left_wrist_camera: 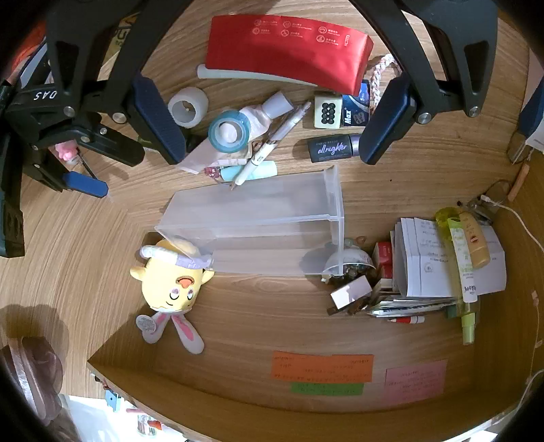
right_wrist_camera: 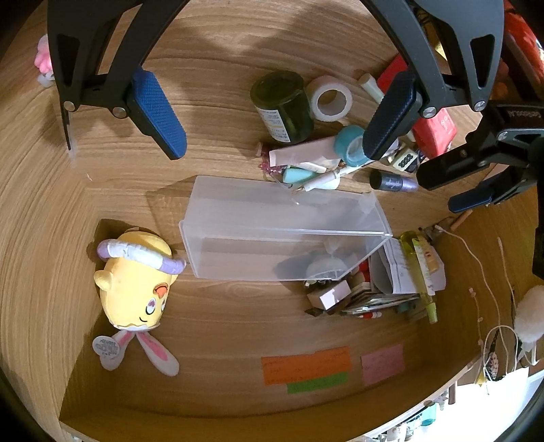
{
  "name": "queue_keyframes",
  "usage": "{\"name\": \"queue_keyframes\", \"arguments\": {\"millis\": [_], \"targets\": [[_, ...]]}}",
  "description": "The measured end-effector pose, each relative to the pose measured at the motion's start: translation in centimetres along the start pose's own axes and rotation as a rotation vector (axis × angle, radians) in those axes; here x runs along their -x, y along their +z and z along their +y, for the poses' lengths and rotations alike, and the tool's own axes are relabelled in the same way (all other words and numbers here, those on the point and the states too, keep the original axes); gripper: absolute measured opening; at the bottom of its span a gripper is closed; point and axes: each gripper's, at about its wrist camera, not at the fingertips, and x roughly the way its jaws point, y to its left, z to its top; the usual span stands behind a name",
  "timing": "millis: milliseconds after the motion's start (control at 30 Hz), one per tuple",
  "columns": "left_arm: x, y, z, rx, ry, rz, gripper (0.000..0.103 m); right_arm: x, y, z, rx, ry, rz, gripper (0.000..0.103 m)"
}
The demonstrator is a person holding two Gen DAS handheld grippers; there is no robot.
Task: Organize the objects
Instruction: 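Move right tool toward green glass jar while left tool approaches black-purple spray bottle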
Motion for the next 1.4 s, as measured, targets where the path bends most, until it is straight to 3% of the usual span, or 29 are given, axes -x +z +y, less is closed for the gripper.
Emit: {"name": "queue_keyframes", "arguments": {"millis": [667, 1167, 1400], "targets": [[-0.4, -0.6, 0.2, 0.003, -0.015, 0.054, 0.103, -0.7, -0.3, 0.4, 0.032, -0.002, 0.026, 0.103], [-2.0, -0.6, 1.5, 0.022, -0.006, 0.106, 0.103, -2.3, -0.3, 0.7, 0.028, 0.060, 0.067, 0.102], [-2.4, -1.3, 3.2, 0.056, 0.016, 0.125, 0.101, -3.1, -1.0, 0.4, 0.009, 0.074, 0.112, 0.092]]}}
